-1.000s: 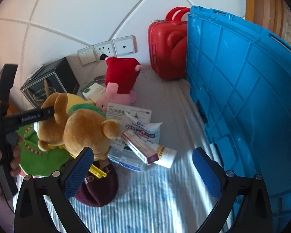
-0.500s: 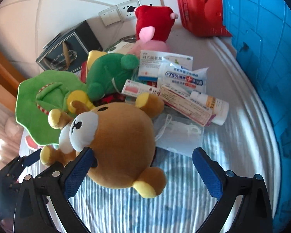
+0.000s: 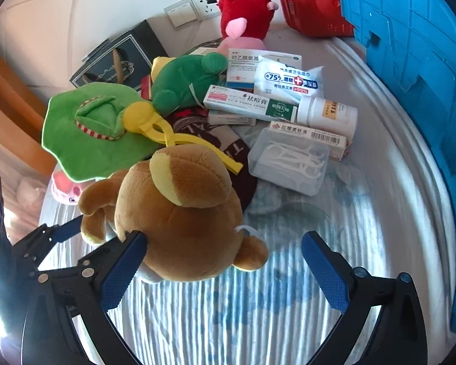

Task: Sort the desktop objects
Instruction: 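Grasp the brown bear plush with the right tool, then lift the brown bear plush with the right tool toward the blue bin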

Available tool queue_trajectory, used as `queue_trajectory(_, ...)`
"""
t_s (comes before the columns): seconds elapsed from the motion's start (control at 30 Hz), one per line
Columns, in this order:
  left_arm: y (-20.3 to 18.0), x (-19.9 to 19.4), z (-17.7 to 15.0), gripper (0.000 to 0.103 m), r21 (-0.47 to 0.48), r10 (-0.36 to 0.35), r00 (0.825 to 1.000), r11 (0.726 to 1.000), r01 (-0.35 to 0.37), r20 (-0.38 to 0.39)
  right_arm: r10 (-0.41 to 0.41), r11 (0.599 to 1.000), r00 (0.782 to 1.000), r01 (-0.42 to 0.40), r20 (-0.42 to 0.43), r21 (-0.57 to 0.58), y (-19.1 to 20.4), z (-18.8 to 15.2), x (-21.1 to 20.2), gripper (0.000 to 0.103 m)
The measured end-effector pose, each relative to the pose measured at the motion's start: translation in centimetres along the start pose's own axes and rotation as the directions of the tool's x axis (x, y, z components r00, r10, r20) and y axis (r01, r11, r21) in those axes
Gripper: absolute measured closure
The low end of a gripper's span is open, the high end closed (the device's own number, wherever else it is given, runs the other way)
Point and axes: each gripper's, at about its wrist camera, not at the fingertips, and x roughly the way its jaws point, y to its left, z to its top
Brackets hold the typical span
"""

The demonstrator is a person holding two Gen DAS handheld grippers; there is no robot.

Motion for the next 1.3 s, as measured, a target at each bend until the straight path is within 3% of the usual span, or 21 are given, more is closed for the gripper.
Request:
queue_trajectory(0.2, 0.5, 1.1, -0.8, 0.029, -0.028, -0.019, 1.0, 0.999, 0.019, 0.002, 0.005, 0.998, 0.999, -0.007, -0.036, -0.057, 1.7, -1.1, 0.7, 0.0)
queue_trajectory(0.57, 0.0, 4.2, 0.1, 0.029, 0.007, -0.027, 0.999, 1.0, 0.027, -0.03, -0.017, 0.993, 0.998, 0.009, -0.063, -0.121, 4.4, -0.3, 2.6, 0.0)
queue_trajectory(0.87, -0.7, 6.5, 1.8, 0.029, 0.036, -0.052, 0.997, 0.998, 0.054, -0.056, 0.004, 0.999, 0.998, -0.007, -0.068, -0.045, 3.1, 1.1, 4.3, 0.0)
queue_trajectory(1.07, -0.5, 5.3, 1.8, 0.029, 0.032, -0.055, 0.998, 0.998, 0.056, -0.027, -0.001, 0.999, 0.996, -0.003, -0.084, -0.049, 3.4, 0.7, 3.4, 0.0)
queue_trajectory(1.3, -0.3, 4.6, 2.3, 0.029, 0.038, -0.058, 0.998, 0.998, 0.058, -0.008, 0.01, 1.0, 0.993, -0.014, -0.118, -0.028, 2.7, 0.6, 5.4, 0.0)
